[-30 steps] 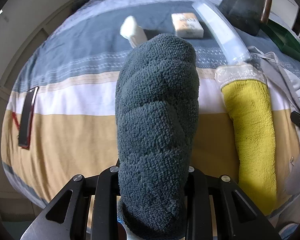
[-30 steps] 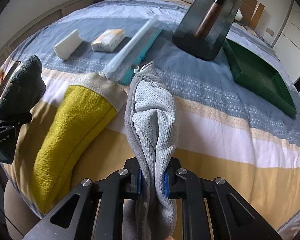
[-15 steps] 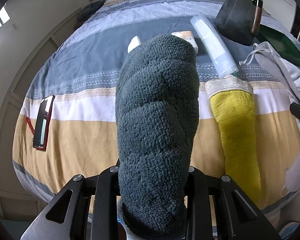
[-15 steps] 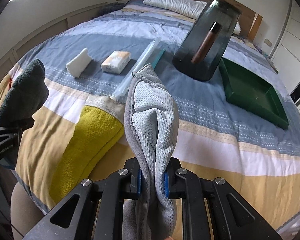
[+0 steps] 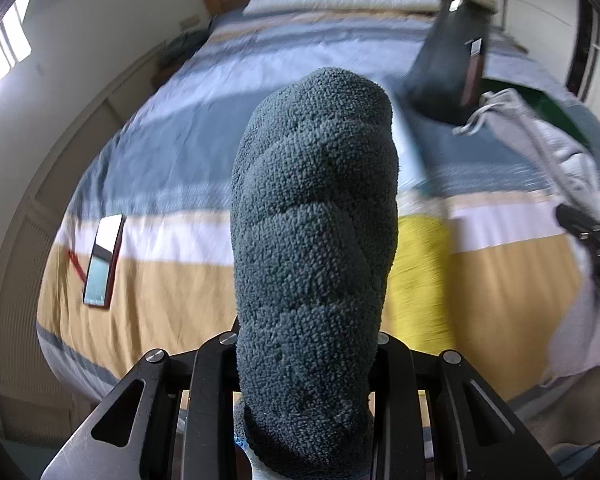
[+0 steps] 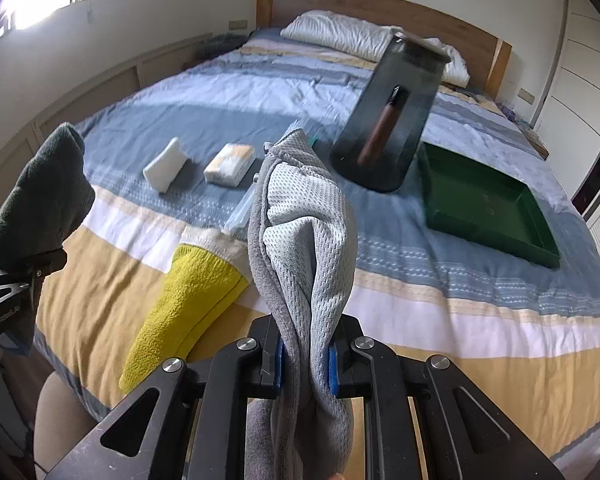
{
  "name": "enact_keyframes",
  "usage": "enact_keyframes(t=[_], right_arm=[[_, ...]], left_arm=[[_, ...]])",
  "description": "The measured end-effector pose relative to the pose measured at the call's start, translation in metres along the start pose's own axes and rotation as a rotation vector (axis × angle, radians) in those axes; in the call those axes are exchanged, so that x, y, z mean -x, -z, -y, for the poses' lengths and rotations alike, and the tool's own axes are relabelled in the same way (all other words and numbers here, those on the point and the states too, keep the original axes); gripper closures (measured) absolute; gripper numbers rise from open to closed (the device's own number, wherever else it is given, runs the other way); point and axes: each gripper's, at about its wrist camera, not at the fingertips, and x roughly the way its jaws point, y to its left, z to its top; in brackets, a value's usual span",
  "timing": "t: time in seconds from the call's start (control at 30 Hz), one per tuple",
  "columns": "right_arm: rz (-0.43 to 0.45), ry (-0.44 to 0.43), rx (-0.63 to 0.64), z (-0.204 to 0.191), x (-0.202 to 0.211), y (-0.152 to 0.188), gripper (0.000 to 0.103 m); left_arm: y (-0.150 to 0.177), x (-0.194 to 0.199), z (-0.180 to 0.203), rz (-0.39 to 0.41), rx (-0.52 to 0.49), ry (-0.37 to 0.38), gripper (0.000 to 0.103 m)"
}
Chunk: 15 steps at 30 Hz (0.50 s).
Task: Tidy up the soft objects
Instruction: 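Carry the grey mitt and mesh pouch with both tools over the green tray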
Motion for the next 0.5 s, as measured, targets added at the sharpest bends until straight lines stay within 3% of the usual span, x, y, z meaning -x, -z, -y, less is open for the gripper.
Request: enact_keyframes(t=[0.27,0.5], right_arm=[[0.055,0.022,-0.085,0.067,0.052,0.019,0.089],[0.048,0.169,-0.201,0.175,0.081,0.047,0.089]], left_arm=[[-0.031,0.048,0.072,0.083,-0.093,0.132,0.079],[-0.065,0.048,0.16,0.072,-0.201,0.282,0.078]])
